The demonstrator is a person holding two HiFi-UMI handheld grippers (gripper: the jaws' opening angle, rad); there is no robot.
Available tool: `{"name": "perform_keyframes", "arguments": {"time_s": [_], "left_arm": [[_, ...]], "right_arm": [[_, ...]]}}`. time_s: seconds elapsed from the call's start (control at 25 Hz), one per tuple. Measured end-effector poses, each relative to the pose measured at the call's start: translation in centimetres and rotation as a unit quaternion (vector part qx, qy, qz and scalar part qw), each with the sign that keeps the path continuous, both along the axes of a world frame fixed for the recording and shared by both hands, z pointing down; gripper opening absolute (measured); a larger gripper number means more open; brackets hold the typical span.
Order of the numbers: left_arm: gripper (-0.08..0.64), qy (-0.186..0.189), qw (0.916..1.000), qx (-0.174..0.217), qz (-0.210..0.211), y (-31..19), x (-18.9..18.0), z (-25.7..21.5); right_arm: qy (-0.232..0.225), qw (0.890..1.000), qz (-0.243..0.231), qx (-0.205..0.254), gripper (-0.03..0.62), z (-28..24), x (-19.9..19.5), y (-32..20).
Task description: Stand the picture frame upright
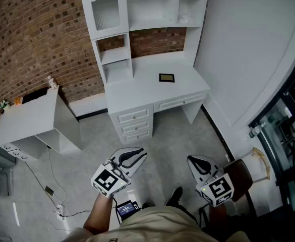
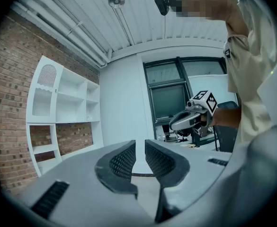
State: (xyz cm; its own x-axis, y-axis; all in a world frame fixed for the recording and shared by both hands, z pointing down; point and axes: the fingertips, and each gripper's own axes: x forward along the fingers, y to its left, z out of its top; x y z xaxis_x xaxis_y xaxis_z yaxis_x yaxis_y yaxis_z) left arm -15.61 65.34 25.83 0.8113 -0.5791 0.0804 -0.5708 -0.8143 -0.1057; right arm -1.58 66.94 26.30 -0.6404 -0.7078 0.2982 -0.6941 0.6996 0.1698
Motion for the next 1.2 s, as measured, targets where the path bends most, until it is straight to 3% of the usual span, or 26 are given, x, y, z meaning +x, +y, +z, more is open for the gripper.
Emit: {"name": "perform_keyframes", "arguments": {"time_s": [0.4,0.64,0.96,1.2], "left_arm": [[0.067,-0.004,1.0,-0.005,-0.003,-2.0,2.1,0.3],[0.067,-0.01,0.9998,-0.015,-0.004,-3.9,4.2,0.8],[0.067,-0.029,0.9993,-0.02,-0.012,-9.2,9.7,1.3],[0.067,-0.045,0.9986,-0.018,-0.02,-14.9,16.5,1.3]], "right_arm": [[-0.003,1.0,-0.011,0.0,0.003,0.2,1.9,-2.2],[-0.031,0.999,-0.016,0.003,0.003,-0.2,3.7,-4.3],[-0.058,0.998,-0.004,-0.014,0.003,1.1,10.3,-9.7],[-0.061,0.997,-0.026,-0.026,0.003,2.1,16.6,-14.7]]}}
